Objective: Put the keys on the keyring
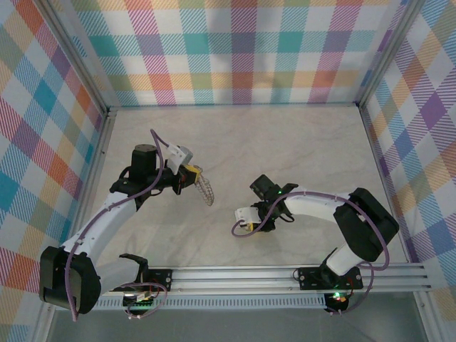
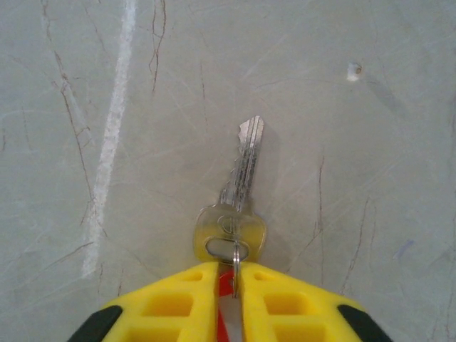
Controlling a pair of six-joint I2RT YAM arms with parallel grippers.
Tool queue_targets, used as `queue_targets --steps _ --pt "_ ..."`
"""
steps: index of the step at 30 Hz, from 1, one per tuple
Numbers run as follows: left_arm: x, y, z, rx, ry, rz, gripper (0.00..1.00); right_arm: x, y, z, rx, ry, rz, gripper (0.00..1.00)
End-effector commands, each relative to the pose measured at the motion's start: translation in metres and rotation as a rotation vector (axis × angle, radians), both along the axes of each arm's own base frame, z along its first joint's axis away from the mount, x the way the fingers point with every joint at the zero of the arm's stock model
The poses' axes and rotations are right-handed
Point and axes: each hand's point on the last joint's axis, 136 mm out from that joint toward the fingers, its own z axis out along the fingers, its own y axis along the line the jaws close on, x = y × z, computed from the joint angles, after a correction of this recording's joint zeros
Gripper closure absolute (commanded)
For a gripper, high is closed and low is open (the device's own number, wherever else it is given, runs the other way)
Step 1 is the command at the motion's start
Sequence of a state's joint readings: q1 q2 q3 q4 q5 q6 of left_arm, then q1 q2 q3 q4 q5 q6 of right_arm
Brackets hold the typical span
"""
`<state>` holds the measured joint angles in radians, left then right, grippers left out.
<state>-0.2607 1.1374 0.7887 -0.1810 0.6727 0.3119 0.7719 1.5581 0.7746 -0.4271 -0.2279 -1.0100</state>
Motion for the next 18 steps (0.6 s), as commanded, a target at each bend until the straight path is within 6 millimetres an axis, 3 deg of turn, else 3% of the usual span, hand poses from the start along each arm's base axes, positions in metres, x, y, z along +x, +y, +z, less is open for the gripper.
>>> queue_targets --steps 1,4,8,18 --pt "-0.001 -0.009 0.019 -0.025 -0.059 -0.052 1.00 -0.006 -0.002 0.005 0.020 0.010 0.004 0.91" --pt "-0.002 -0.010 0.018 -0.019 -0.065 -0.061 1.00 -0.006 0.001 0.010 0.042 0.022 -0.013 1.00" --pt "-0.007 -0.014 0.019 -0.001 -0.084 -0.083 1.00 -0.007 0.010 0.029 0.121 0.045 -0.077 1.00" --pt "-0.041 -0.037 0.058 -0.024 -0.373 -0.228 1.00 0.037 0.030 0.111 0.502 -0.067 -0.419 1.00"
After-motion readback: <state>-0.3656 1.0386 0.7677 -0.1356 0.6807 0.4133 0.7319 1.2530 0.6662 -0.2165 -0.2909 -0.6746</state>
